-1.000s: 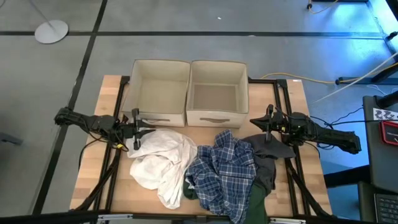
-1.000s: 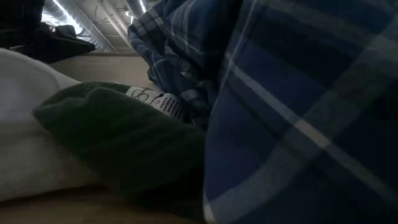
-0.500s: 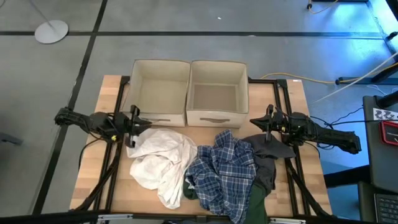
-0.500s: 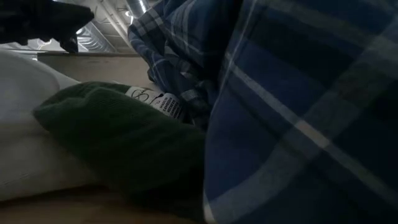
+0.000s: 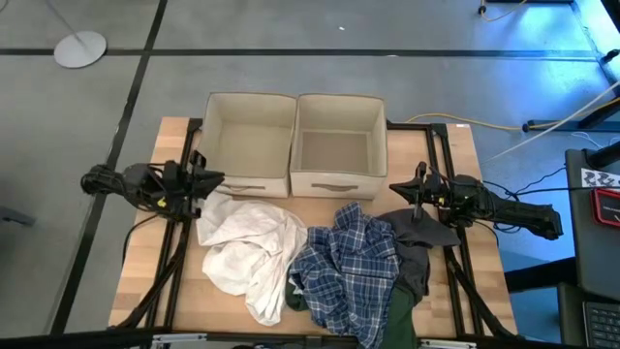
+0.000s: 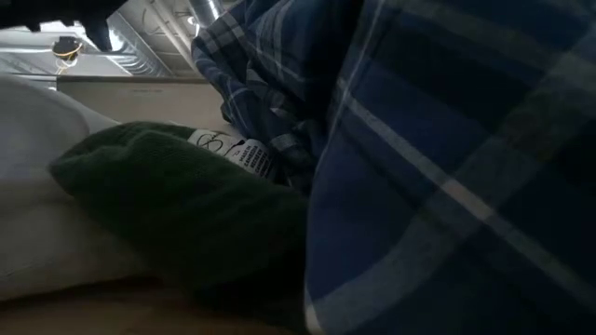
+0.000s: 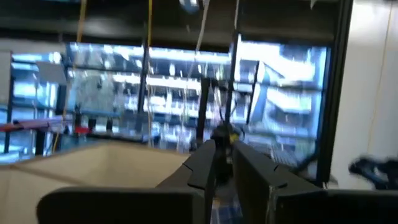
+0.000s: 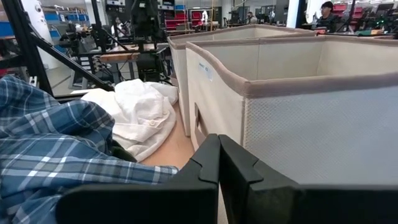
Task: Sort clothes
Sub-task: Put the white polo shirt into the left laundry organizer
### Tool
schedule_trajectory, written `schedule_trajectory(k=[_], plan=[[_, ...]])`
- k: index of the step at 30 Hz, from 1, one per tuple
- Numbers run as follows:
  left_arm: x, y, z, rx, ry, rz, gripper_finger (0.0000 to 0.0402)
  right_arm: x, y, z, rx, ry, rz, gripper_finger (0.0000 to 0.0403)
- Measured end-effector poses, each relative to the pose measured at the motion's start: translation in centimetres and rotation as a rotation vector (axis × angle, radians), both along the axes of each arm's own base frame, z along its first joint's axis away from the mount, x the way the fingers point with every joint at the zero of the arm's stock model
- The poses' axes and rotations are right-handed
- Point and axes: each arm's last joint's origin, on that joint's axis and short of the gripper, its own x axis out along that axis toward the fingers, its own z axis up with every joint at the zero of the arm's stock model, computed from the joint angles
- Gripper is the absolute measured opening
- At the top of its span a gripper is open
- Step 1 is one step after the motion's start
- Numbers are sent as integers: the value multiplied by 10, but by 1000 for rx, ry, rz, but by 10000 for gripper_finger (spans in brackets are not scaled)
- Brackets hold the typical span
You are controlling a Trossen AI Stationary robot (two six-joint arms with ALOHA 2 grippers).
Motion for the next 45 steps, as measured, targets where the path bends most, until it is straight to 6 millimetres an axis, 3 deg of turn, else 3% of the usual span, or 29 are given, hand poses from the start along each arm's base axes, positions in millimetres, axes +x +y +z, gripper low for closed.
schedule_trajectory(k=[5, 12, 18, 23, 29, 40, 45], plan=[[17, -5, 30, 31, 128, -20, 45, 0, 0, 0, -2, -4, -1, 5], [70, -26, 71, 121, 421, -107, 45, 0, 0, 1, -1, -6, -1, 5], [110, -56, 86, 148, 625, -188, 45, 0, 0, 1, 13, -8, -2, 5], [131, -86, 80, 120, 747, -261, 45, 0, -2, 1, 7, -9, -62, 5], [143, -112, 57, 117, 869, -290, 45, -1, -2, 1, 7, -9, -76, 5], [174, -115, 24, 190, 961, -199, 48, -1, -3, 5, -1, -49, -110, 5], [174, -105, 22, 124, 998, -147, 98, -1, -3, 5, -1, -46, -109, 5]])
